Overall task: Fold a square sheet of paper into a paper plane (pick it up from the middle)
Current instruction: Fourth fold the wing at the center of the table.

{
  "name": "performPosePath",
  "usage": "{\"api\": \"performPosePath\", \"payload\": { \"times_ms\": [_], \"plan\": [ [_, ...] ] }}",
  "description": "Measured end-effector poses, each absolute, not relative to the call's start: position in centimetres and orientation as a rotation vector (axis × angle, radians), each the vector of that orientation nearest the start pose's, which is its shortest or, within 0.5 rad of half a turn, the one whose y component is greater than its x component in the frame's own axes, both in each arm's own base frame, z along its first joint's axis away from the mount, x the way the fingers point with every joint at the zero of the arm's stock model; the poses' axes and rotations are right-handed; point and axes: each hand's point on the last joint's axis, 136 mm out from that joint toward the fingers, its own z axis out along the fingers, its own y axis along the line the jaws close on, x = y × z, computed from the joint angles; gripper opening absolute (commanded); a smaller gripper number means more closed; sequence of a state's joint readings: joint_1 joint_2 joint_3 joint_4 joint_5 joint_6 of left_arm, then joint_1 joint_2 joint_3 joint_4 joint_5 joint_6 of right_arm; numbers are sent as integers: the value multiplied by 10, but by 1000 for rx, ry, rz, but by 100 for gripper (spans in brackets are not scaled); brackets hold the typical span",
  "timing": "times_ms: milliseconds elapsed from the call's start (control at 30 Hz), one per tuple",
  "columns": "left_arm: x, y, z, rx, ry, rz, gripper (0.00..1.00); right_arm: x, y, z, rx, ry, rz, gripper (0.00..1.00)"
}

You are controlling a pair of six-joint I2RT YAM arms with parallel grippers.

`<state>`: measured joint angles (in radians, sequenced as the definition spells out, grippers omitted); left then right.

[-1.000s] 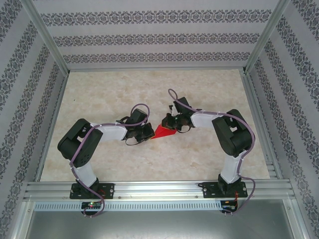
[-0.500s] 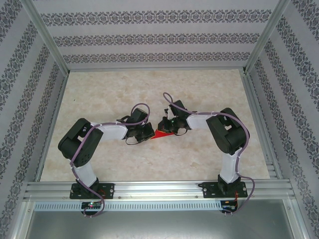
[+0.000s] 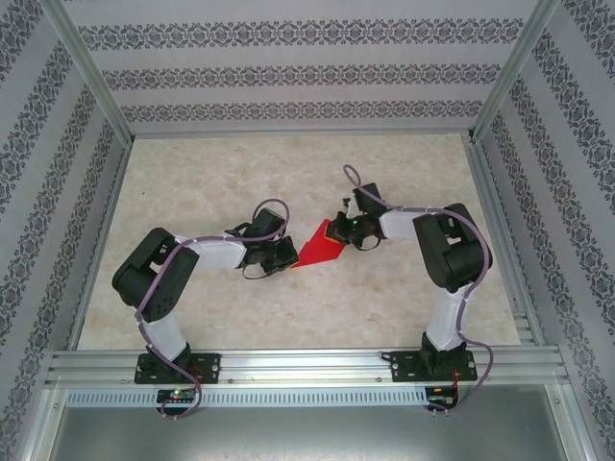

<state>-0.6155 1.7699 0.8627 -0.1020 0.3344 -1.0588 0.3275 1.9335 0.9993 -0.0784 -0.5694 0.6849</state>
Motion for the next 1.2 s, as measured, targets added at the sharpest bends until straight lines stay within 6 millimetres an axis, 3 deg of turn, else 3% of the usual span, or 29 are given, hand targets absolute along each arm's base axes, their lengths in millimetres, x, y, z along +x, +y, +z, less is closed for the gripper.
{"api": "performPosePath", "payload": {
  "times_ms": [367,567,667,767,1000,1033,1200],
  "plan": [
    [292,-275,18,-454,2823,-929,1,396,164,17,451,2674,927,7],
    [293,-277,26,-390,2852,-899,25,396,148,55,468,2582,863,21],
    [300,-283,40,-339,2836,-909,39,385,152,75,457,2542,871,33],
    [309,-287,64,-280,2789,-922,57,364,164,81,454,2540,887,41],
    [329,-269,124,-141,2648,-764,88,323,196,67,494,2599,917,45],
    [331,-262,130,-131,2629,-724,98,320,200,65,497,2603,921,45],
    [339,-224,150,-129,2551,-534,100,320,222,62,514,2588,959,41]
  ]
}}
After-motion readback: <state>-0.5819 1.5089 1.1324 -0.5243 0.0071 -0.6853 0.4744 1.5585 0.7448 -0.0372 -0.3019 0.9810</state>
